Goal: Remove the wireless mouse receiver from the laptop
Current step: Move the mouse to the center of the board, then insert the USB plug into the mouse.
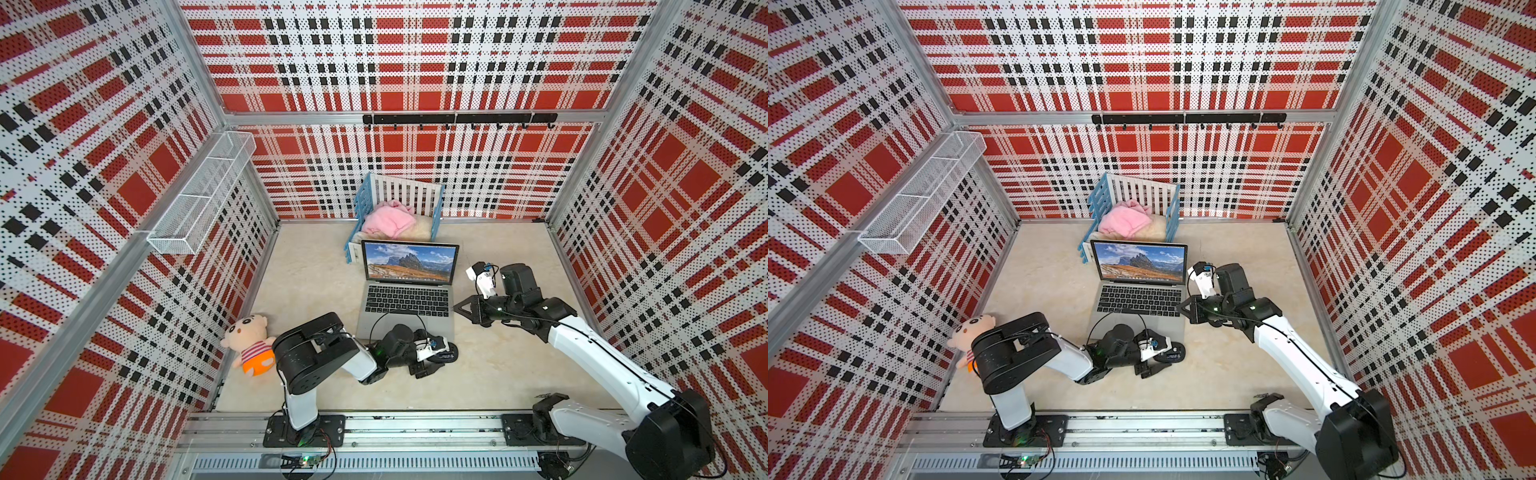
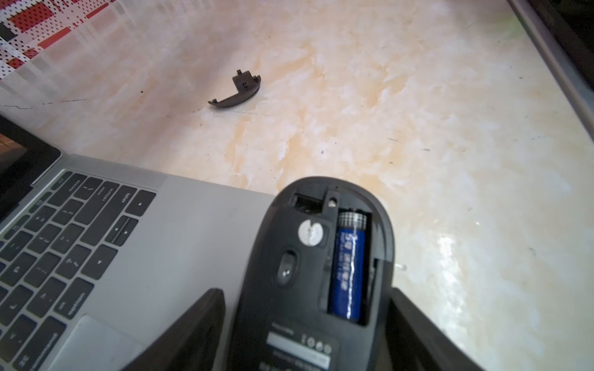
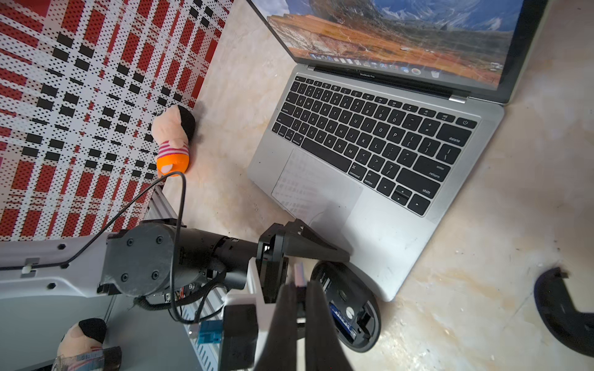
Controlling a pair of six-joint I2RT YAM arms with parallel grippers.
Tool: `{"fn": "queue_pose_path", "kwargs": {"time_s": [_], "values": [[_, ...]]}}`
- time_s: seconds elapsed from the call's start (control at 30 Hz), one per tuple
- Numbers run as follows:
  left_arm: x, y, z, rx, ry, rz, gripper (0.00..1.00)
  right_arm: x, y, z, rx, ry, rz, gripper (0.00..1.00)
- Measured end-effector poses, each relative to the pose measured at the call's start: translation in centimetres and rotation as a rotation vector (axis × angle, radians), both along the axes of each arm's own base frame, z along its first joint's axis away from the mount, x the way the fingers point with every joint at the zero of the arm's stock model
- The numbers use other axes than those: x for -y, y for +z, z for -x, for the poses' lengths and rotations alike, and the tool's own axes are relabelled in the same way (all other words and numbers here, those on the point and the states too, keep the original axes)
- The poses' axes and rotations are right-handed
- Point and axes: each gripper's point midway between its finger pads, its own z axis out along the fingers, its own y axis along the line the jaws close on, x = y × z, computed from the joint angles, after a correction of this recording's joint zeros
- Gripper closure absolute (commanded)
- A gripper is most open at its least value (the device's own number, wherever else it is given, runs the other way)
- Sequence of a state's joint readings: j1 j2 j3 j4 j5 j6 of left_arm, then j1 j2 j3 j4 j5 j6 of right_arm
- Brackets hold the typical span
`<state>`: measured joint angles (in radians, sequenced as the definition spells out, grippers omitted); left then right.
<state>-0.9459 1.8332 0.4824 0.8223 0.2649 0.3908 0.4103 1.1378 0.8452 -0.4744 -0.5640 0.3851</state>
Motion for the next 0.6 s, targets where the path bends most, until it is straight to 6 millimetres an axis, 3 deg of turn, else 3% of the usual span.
{"fn": "queue_pose_path", "kwargs": {"time_s": [0.23,0.5,0.6], "values": [[0.2,-0.1,0.4,-0.011,-0.009,0.012,0.22,0.0,0.0,0.0,0.001,-0.001,0.000,1.00],[0.4,-0.1,1.4,-0.025,-0.027,0.024,0.41,0.1,-0.2,-0.1,0.001,-0.005,0.002,1.00],[0.5,-0.2,2.1,-0.042,-0.033,0.029,0.45,0.1,-0.6,0.0,-0.007,-0.008,0.004,1.00]]}}
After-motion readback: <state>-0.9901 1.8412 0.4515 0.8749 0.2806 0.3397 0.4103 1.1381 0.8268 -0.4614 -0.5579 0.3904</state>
